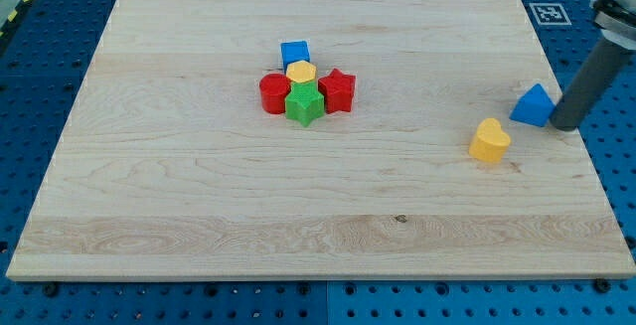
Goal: Move the blue triangle towards the top of blue cube
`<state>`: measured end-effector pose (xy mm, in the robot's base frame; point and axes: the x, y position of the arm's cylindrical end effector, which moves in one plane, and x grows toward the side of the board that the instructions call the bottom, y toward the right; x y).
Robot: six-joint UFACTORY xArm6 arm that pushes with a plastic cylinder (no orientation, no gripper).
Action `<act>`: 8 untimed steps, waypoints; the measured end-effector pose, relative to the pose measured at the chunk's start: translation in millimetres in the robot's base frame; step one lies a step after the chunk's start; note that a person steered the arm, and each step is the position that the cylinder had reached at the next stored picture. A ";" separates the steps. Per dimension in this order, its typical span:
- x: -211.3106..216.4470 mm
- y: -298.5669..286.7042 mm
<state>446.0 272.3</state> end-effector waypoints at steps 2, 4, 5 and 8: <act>-27.6 -36.6; -13.1 -37.2; -10.4 -51.1; -28.8 -95.8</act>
<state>417.2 176.6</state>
